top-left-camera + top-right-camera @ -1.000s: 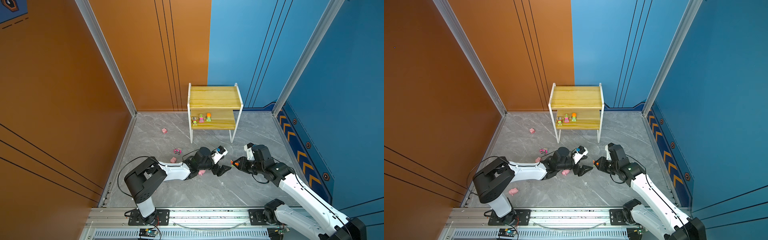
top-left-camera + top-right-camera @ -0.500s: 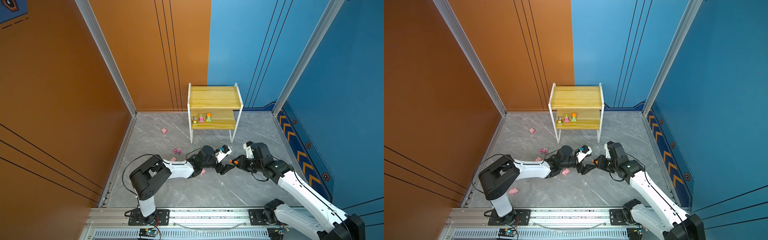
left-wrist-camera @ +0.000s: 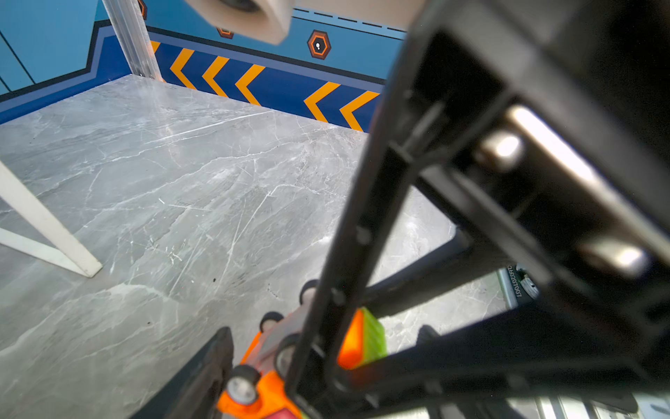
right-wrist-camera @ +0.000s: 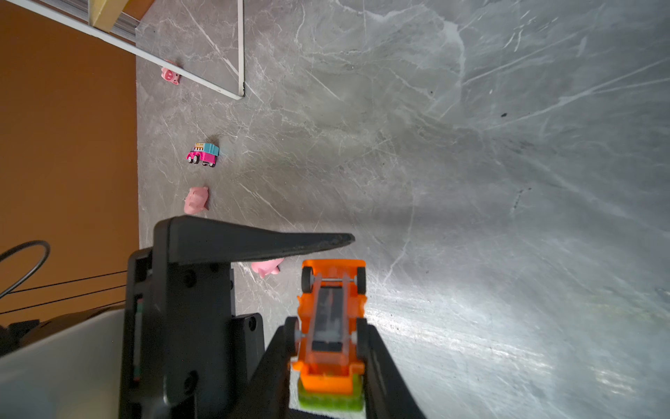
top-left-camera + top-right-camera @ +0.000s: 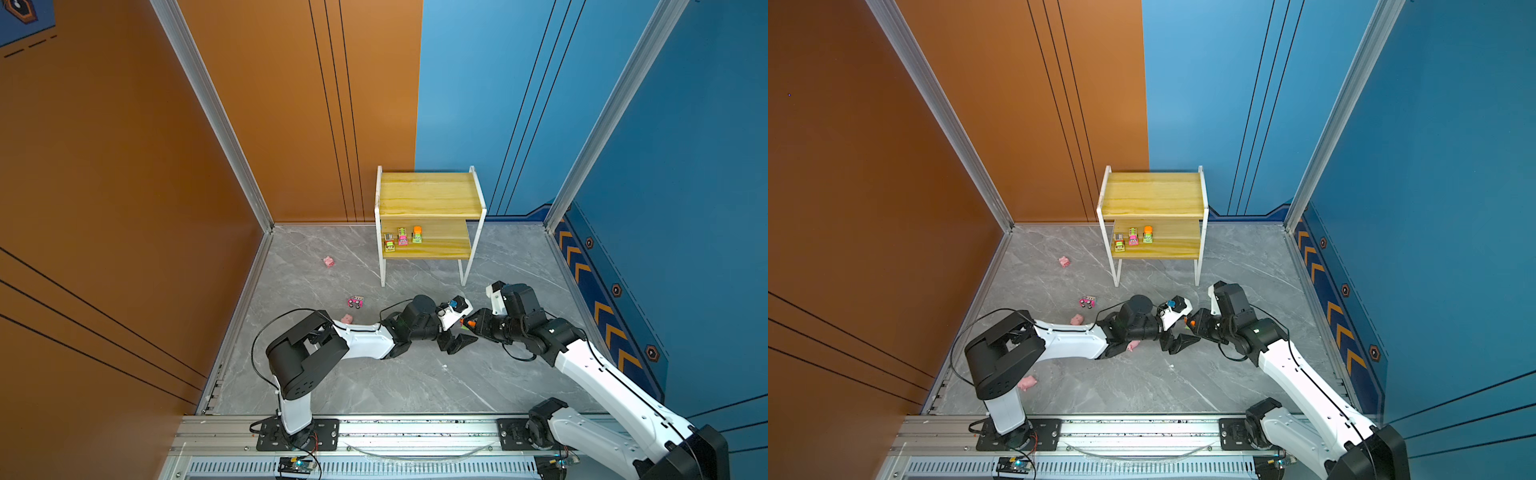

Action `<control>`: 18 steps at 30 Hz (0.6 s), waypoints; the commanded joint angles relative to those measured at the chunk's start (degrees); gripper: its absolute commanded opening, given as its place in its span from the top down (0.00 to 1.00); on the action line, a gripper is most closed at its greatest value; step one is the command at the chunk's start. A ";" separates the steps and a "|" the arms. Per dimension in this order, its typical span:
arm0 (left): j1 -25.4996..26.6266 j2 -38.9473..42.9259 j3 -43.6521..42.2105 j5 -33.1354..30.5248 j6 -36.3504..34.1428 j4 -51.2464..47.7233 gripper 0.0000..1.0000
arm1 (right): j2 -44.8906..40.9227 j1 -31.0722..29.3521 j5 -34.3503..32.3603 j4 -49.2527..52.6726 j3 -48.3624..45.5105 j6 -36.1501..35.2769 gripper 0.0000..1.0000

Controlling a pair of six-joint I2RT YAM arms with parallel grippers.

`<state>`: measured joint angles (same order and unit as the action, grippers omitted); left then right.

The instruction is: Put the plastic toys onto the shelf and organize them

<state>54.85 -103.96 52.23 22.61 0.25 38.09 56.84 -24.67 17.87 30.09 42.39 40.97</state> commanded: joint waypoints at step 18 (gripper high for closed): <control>0.82 -2.38 -2.30 0.46 6.66 6.44 0.26 | 5.37 0.25 -7.38 0.55 1.45 -0.59 0.71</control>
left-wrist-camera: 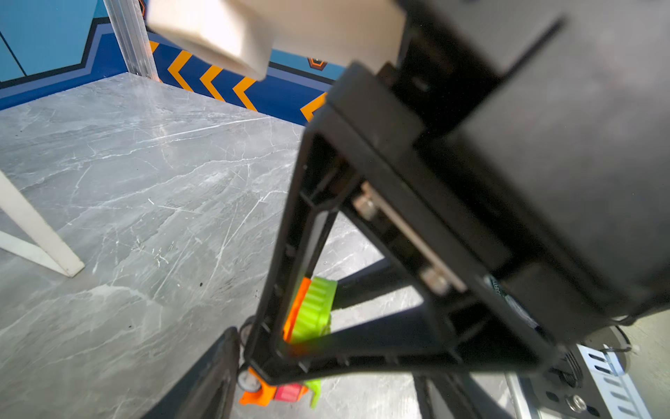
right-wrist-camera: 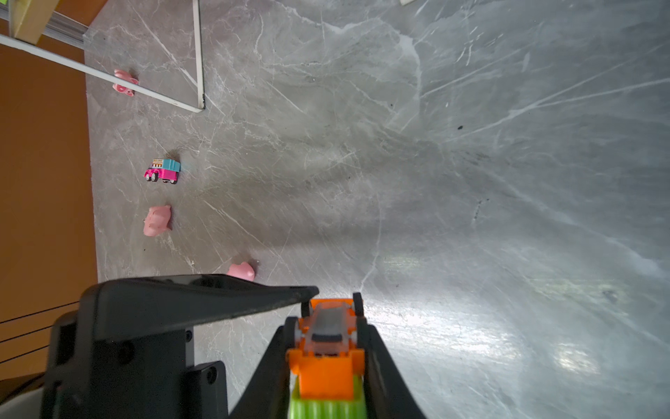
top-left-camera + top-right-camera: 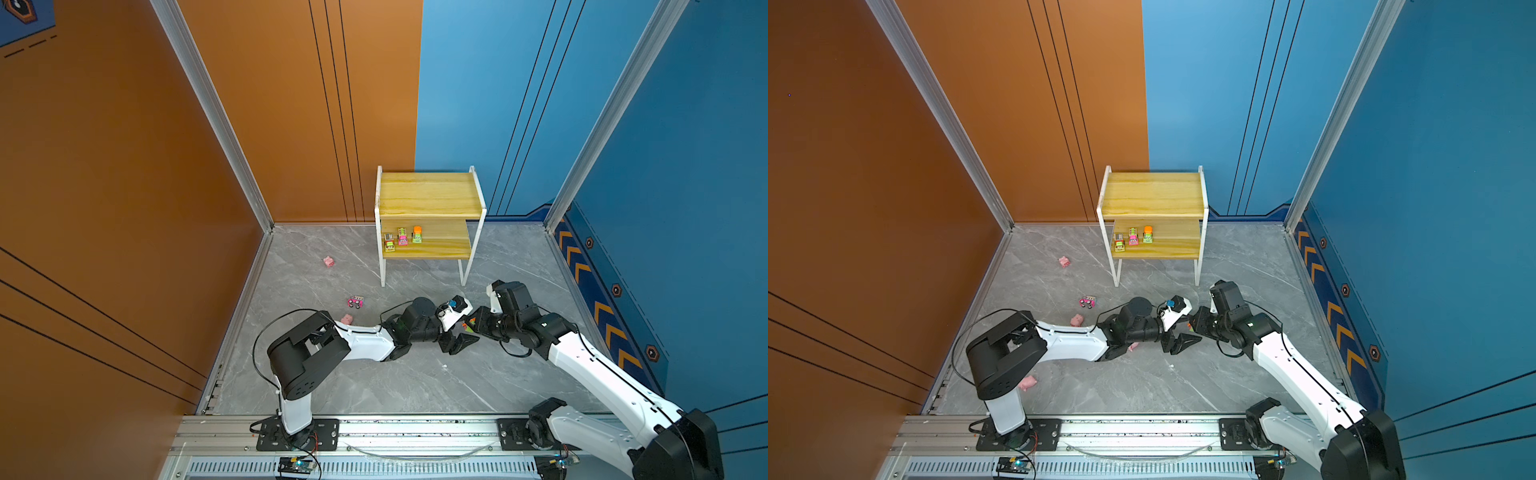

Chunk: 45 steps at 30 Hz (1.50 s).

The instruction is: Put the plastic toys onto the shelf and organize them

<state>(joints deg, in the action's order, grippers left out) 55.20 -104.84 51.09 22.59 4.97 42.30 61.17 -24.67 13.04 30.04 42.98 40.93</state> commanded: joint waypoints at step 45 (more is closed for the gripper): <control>-4.06 -17.64 0.20 5.45 8.83 16.93 0.27 | 21.23 0.49 3.93 2.67 3.77 -6.13 0.72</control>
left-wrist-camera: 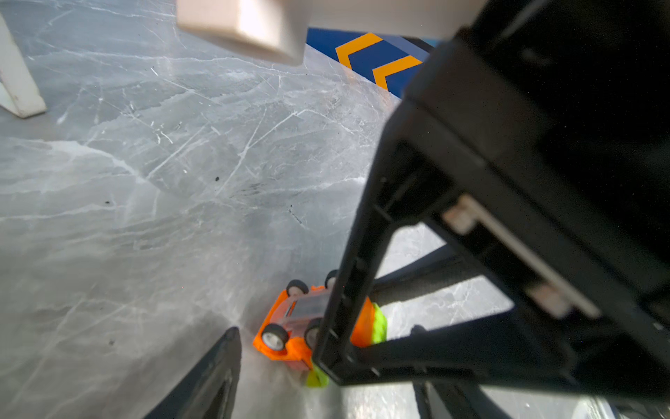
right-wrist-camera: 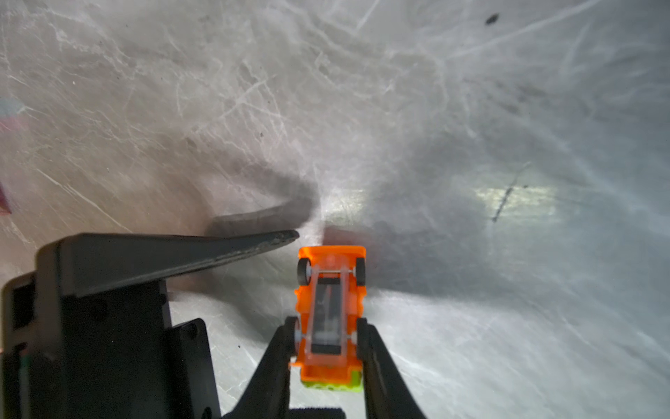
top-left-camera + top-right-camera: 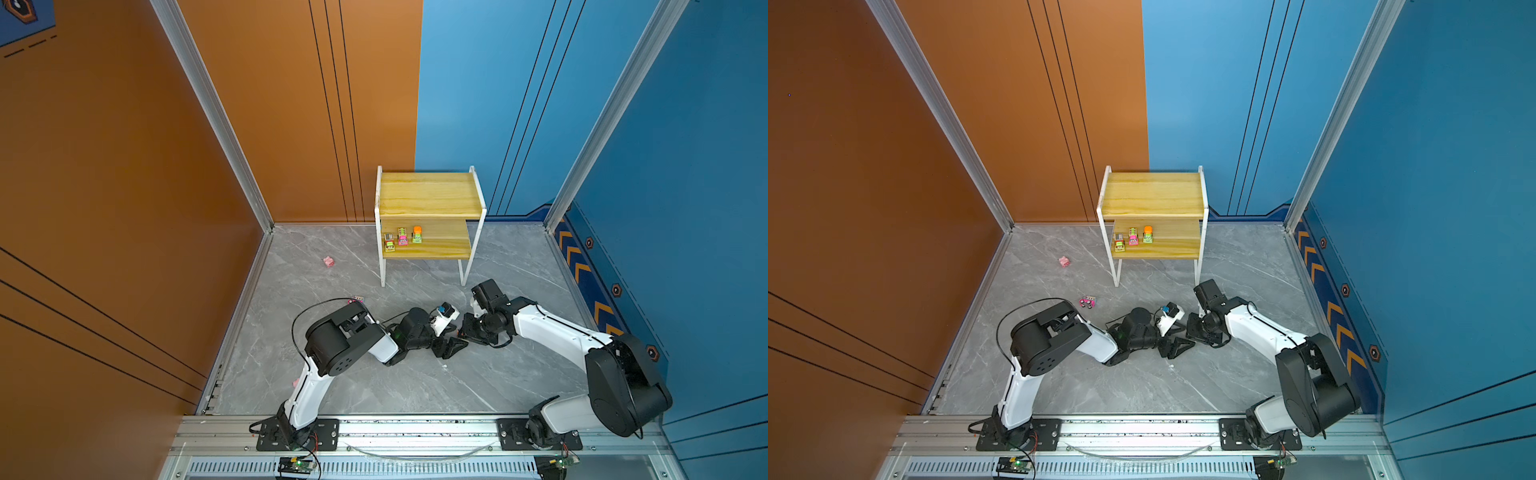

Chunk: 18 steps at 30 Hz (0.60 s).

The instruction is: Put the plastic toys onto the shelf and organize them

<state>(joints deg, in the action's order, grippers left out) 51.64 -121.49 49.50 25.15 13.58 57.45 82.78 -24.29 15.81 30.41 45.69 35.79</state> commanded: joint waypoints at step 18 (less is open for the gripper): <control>-0.06 -1.49 0.39 2.75 0.85 1.74 0.27 | 3.26 0.63 -0.07 2.03 5.52 -2.13 0.72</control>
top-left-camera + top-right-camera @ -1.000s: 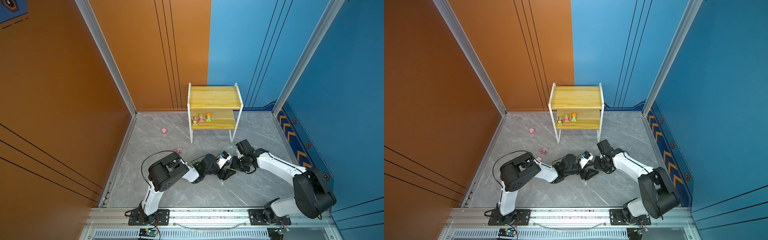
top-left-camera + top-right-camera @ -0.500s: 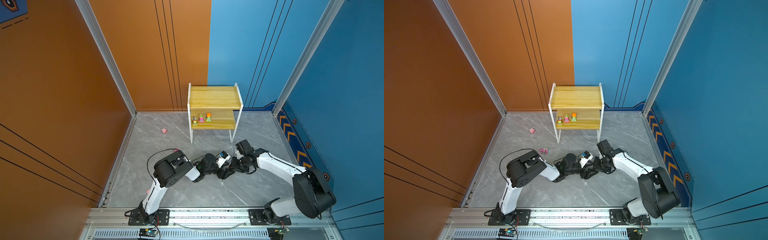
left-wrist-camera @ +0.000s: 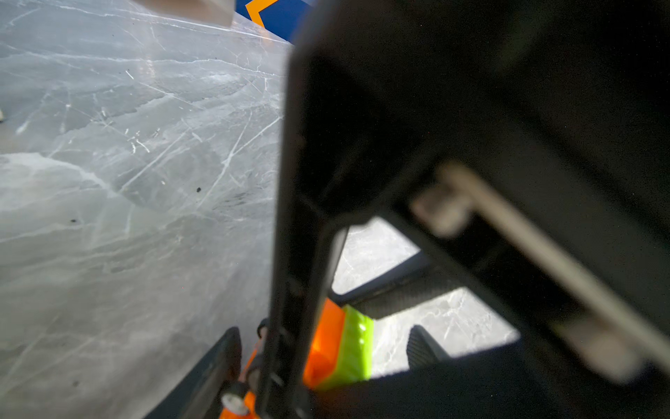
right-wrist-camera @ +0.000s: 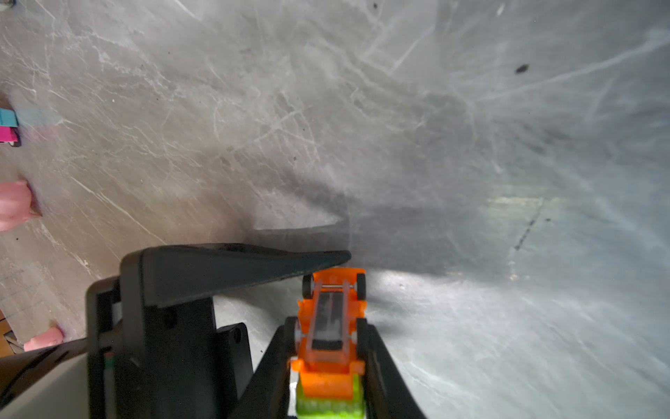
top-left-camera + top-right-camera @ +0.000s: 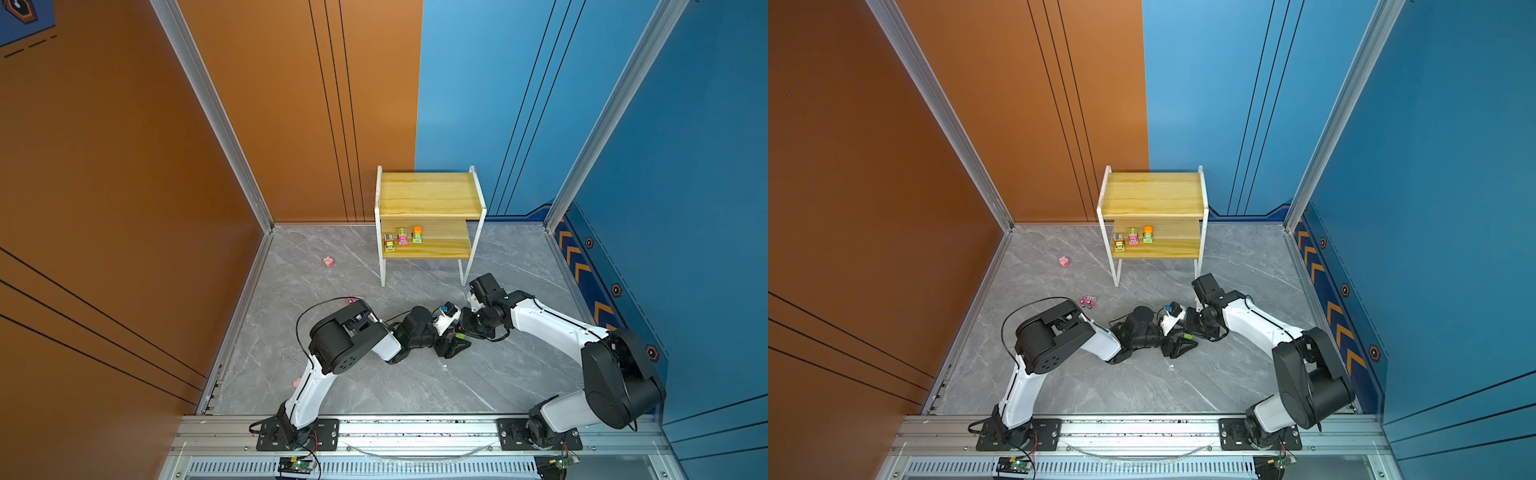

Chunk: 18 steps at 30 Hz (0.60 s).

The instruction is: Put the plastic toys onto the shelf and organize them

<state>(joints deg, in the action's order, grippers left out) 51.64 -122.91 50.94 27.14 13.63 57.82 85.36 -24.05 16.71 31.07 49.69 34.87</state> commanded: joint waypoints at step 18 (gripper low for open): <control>-0.16 1.60 -3.80 -2.52 2.37 1.54 0.28 | 8.58 1.03 -2.01 0.48 4.19 -2.96 0.72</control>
<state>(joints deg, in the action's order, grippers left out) 51.64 -122.26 48.51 25.26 15.07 60.42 91.74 -23.44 16.34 30.46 52.73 33.15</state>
